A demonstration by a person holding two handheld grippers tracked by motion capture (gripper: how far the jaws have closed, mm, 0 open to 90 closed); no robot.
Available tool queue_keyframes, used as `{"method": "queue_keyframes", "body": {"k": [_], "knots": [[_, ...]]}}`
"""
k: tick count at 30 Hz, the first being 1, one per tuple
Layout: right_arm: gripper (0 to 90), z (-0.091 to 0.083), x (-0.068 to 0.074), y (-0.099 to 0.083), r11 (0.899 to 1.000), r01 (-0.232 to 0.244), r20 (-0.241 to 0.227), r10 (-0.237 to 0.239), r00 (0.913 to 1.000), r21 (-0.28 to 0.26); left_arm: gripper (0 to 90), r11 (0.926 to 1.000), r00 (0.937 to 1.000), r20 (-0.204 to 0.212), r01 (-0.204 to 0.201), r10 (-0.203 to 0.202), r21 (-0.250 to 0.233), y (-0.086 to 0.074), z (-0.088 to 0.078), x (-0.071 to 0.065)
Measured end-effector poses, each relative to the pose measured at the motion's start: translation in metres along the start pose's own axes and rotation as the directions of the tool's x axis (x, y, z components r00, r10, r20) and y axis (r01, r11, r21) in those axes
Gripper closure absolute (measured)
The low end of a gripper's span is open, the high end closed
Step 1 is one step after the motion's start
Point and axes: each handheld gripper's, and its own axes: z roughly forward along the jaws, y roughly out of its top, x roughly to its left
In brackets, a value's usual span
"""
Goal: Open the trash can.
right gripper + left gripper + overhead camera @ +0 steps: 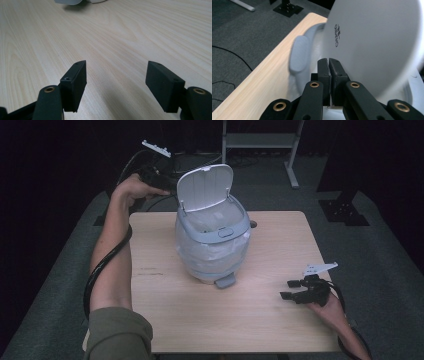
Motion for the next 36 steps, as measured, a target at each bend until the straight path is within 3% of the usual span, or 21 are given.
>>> {"method": "queue_keyframes", "body": {"k": [4,8,12,18,29,36], "knots": [[32.1,0.000,0.000,0.001,1.000,-0.001,0.000,0.001,1.0000,0.000,88.0,0.9967,0.9985,0.000,-0.055,0.056,0.059,0.010,0.009,-0.016],[32.1,0.001,0.001,0.001,1.000,0.005,0.001,-0.005,1.0000,0.001,86.6,0.9922,0.9956,0.008,-0.094,0.093,0.082,0.018,0.012,-0.026],[32.1,0.000,0.001,0.002,1.000,0.005,0.001,-0.005,1.0000,-0.003,85.6,0.9852,0.9931,0.015,-0.118,0.117,0.125,0.022,0.018,-0.034],[32.1,-0.001,0.002,0.002,1.000,0.010,0.001,-0.010,0.9999,-0.003,83.5,0.9768,0.9882,0.035,-0.153,0.149,0.150,0.027,0.024,-0.045],[32.1,0.001,0.003,0.002,1.000,0.016,0.000,-0.016,0.9999,0.001,77.6,0.9705,0.9858,0.046,-0.167,0.162,0.174,0.026,0.031,-0.056],[32.0,0.003,0.005,0.003,1.000,0.022,-0.002,-0.022,0.9998,0.007,74.5,0.9605,0.9797,0.062,-0.199,0.191,0.194,0.025,0.036,-0.068]]}}
